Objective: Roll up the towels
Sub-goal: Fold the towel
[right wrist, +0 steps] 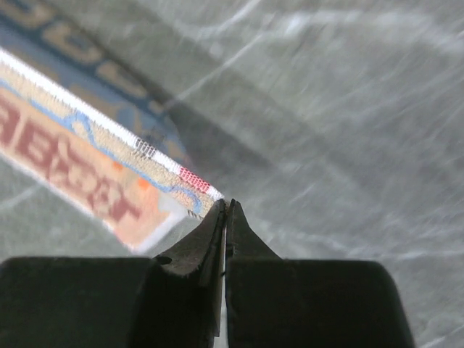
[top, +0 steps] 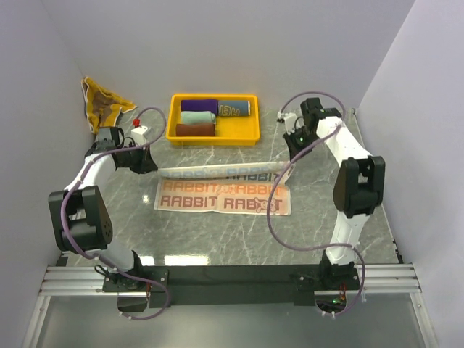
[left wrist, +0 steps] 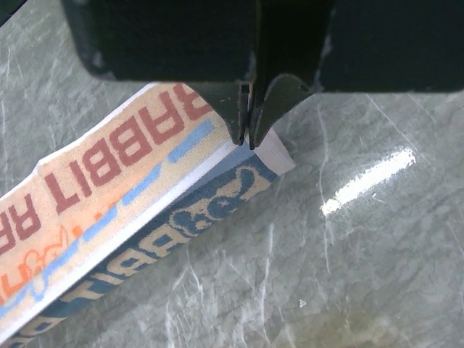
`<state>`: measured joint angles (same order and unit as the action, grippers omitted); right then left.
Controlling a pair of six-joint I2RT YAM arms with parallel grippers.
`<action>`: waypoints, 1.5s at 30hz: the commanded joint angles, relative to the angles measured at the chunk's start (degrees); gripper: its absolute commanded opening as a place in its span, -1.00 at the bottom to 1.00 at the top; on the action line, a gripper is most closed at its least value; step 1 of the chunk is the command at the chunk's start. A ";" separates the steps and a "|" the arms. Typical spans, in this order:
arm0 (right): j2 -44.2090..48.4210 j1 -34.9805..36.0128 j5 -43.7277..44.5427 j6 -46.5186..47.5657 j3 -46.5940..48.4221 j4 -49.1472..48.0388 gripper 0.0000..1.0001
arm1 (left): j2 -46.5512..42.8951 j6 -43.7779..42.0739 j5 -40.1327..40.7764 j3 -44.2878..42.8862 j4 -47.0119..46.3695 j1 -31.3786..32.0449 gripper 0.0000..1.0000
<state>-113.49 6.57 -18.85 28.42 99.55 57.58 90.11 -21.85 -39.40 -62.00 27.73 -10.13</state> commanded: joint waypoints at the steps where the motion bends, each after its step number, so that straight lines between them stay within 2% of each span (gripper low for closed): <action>1: 9.06 0.99 0.83 4.70 -7.16 -1.15 -1.00 | -2.65 -4.07 -0.15 0.64 1.19 -1.21 -0.99; 6: 17.77 3.01 3.37 7.52 -18.49 -7.12 -1.00 | -5.11 -6.19 -0.15 3.90 1.37 -1.82 -0.99; 9: 20.32 5.11 6.09 6.82 -20.97 -10.73 -1.00 | -5.55 -6.19 -0.77 5.04 0.84 -1.82 -0.99; 14: 23.14 8.19 12.07 5.94 -22.03 -19.16 -1.00 | -5.55 -5.75 -1.47 5.40 0.05 -2.00 -0.99; 16: 22.71 10.21 17.41 6.90 -21.68 -22.58 -1.00 | -4.86 -4.79 -1.65 4.96 -0.65 -2.09 -0.99; 21: 23.05 12.59 21.22 10.59 -21.58 -27.08 -1.00 | -3.01 -3.02 -2.26 2.50 -0.92 -2.87 -0.99; 25: 26.20 12.68 19.56 14.02 -24.74 -26.74 -1.00 | -0.99 -5.66 -2.62 -0.75 1.98 -3.58 -0.99; 34: 37.55 14.61 14.55 20.88 -39.95 -28.14 -1.00 | 2.97 -14.01 -4.02 -3.31 9.36 -5.78 -0.99; 45: 33.52 18.30 13.75 19.21 -44.35 -27.43 -1.00 | 4.20 -17.53 -2.35 -0.59 9.54 -5.87 -0.99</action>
<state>-78.81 24.18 -5.43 47.62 55.83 30.92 94.43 -36.71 -42.06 -63.16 37.15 -15.57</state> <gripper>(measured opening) 0.010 0.022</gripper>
